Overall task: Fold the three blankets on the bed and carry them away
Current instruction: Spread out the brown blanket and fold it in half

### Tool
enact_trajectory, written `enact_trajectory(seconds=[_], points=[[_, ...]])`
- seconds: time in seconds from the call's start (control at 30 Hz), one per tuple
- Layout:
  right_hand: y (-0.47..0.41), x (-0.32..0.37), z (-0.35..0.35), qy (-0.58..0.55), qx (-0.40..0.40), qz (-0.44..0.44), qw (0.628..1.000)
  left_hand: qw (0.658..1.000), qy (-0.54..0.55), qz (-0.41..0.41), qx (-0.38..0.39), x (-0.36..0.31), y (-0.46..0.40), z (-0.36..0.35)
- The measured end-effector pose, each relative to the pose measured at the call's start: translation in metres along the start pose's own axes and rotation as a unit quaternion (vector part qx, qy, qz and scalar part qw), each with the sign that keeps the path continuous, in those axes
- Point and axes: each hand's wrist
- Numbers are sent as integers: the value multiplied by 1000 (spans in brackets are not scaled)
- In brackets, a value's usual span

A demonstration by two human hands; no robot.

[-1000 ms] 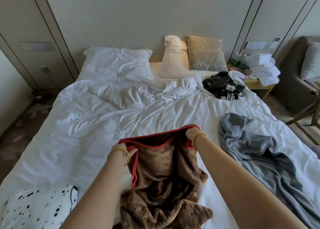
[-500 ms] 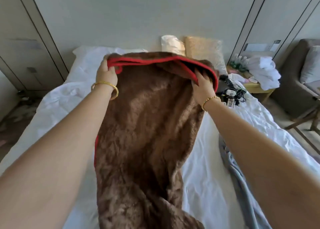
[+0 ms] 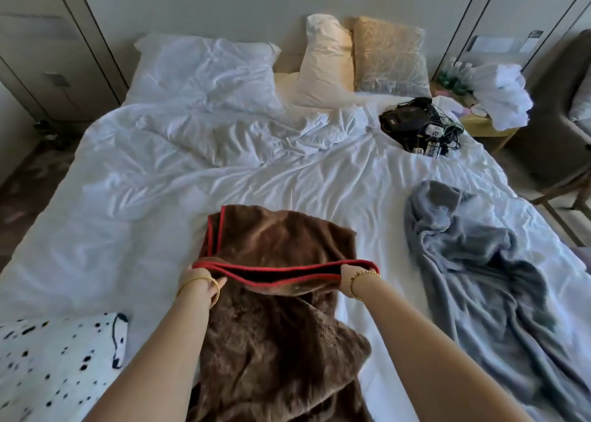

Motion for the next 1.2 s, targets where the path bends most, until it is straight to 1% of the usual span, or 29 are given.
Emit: enact_trajectory(seconds=[0.07,0.1,0.17,0.2,0.27,0.3,0.33,0.37,0.43,0.5,0.57,0.63,0.7,0.73,0.77,0.8,0.83,0.9,0.97,1.0,1.03,1.07,1.1,1.13,1.17,1.2], points=[[8,-5,-10,17,31,-14,999,999,5,-32,-18,-2,6,2],[12,-8,-14,37,10,-10,999,999,0,-46,-22,-4,8,4],[18,-13,-22,75,-76,23,994,997,-14,-65,-28,-6,8,6],[21,-17,-26,69,-116,25,991,996,-27,-74,-32,-5,8,8],[24,-27,-34,11,-179,15,984,993,-60,-91,-46,-1,10,12],[27,-32,-39,-14,-208,11,978,989,-86,-112,-54,1,11,15],[31,-35,-42,-38,-239,6,970,981,-119,-138,-67,4,12,19],[33,-38,-45,-39,-257,-5,966,970,-157,-169,-80,5,15,23],[33,-43,-48,-46,-275,-31,960,943,-233,-220,-93,5,22,29],[33,-43,-48,-52,-254,-47,965,928,-260,-251,-91,4,27,33],[38,-39,-46,-9,-225,-47,973,926,-254,-266,-88,5,27,36],[43,-31,-49,76,-245,-23,966,927,-267,-251,-76,8,20,40],[39,-26,-56,126,-291,5,948,946,-239,-208,-64,9,13,40],[37,-24,-58,115,-297,-4,948,952,-231,-190,-65,8,10,40],[35,-23,-59,81,-291,-28,953,953,-231,-183,-67,7,7,40],[32,-23,-57,22,-275,-60,959,954,-236,-172,-72,6,5,41],[30,-24,-58,-44,-250,-97,962,958,-225,-162,-74,5,3,41],[27,-28,-59,-172,-181,-156,956,972,-175,-132,-86,2,0,44],[23,-35,-62,-312,-65,-193,928,983,-141,-83,-84,-1,-1,49],[24,-34,-64,-374,8,-195,906,987,-134,-47,-76,0,-1,50],[23,-31,-64,-432,53,-188,881,987,-147,-10,-65,3,-2,50],[19,-25,-62,-485,59,-169,856,986,-160,28,-49,6,-1,47],[13,-16,-59,-534,40,-153,831,984,-163,61,-26,8,3,42],[6,-5,-56,-602,25,-142,786,984,-156,83,0,10,7,35],[3,8,-49,-678,26,-133,723,986,-137,92,22,9,9,24],[-1,22,-36,-726,27,-120,677,989,-111,86,44,5,12,10]])
Point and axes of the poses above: each hand's wrist, its own y-axis away from the middle knuckle, its own z-axis out of the back of the hand, x = y × z, and after that the axes turned 3 degrees about y, right-handed
